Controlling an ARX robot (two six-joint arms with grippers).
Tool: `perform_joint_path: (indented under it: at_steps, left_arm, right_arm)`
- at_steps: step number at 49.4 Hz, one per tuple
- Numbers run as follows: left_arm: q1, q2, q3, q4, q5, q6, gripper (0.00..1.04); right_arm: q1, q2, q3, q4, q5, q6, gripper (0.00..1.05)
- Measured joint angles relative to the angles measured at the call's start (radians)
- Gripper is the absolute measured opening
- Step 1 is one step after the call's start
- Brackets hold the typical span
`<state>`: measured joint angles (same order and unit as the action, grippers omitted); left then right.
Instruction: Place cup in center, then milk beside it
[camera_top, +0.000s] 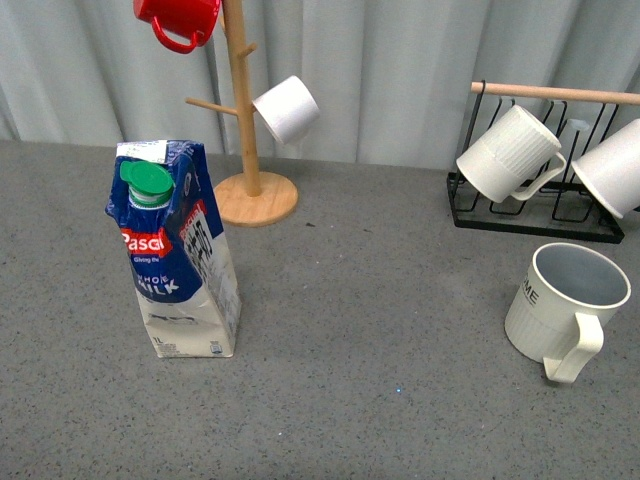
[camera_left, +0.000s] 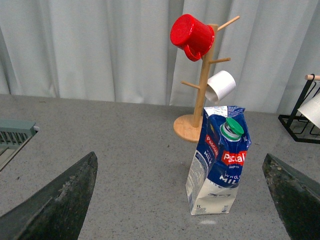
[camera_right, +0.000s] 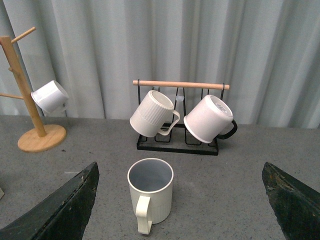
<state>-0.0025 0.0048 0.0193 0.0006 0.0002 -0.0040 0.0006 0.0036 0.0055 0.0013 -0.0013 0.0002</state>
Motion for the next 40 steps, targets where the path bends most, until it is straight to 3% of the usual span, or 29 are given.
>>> perform_joint_path:
  at_steps: [40]
  left_arm:
    - [0.000, 0.000, 0.000, 0.000, 0.000, 0.000, 0.98]
  right_arm:
    - [0.000, 0.000, 0.000, 0.000, 0.000, 0.000, 0.95]
